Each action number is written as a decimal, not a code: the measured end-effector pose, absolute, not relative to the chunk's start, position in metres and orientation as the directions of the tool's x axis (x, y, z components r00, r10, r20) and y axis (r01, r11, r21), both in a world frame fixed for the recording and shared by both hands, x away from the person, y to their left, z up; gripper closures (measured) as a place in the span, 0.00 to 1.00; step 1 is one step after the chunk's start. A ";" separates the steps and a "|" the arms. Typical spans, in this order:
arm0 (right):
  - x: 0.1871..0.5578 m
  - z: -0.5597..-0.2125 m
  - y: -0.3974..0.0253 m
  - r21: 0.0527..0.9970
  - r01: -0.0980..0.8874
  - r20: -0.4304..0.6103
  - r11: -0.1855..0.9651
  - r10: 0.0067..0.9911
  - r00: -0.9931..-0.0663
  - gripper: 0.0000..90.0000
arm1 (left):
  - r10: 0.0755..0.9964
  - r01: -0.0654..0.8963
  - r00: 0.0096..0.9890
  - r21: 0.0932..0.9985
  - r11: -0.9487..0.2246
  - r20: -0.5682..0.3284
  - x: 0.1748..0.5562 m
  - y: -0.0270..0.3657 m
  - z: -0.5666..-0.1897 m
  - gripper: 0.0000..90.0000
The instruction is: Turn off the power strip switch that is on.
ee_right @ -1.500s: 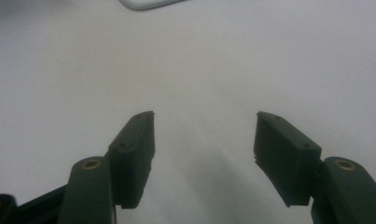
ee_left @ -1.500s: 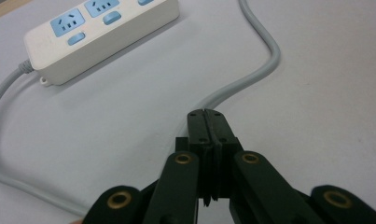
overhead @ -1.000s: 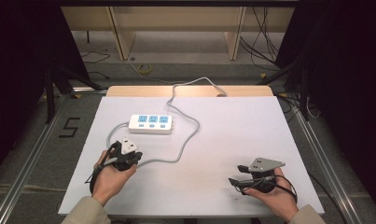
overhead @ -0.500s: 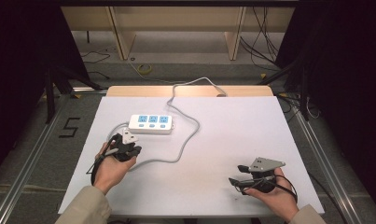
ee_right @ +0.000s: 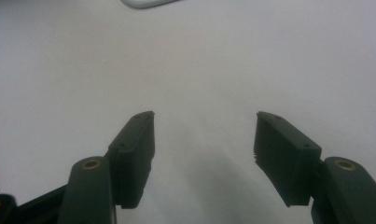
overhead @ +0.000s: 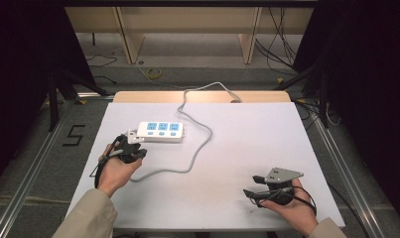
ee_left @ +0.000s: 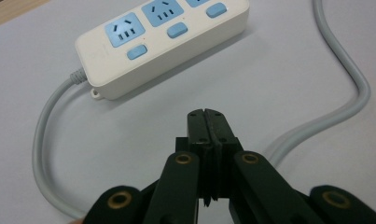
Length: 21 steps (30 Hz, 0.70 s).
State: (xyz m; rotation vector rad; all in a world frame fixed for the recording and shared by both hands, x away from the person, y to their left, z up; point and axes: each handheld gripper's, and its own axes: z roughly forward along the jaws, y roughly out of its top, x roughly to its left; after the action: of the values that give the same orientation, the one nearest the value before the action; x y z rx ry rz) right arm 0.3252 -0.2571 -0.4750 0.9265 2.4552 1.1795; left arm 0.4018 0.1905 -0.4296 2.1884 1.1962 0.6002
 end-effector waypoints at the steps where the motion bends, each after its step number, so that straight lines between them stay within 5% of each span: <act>1: 0.325 -0.475 -0.257 0.772 0.433 0.036 0.466 0.647 -0.761 0.44 | 0.858 0.603 0.500 0.664 -0.441 0.116 0.403 0.191 -0.429 1.00; 21: 0.326 -0.475 -0.257 0.771 0.430 0.036 0.469 0.644 -0.765 0.44 | 0.854 0.615 0.500 0.636 -0.466 0.142 0.430 0.192 -0.425 1.00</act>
State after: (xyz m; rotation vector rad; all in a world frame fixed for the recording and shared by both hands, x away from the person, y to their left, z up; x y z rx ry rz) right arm 0.3260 -0.2572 -0.4754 0.9205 2.4589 1.1801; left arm 0.4301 0.1916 -0.4248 2.2329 1.2043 0.6155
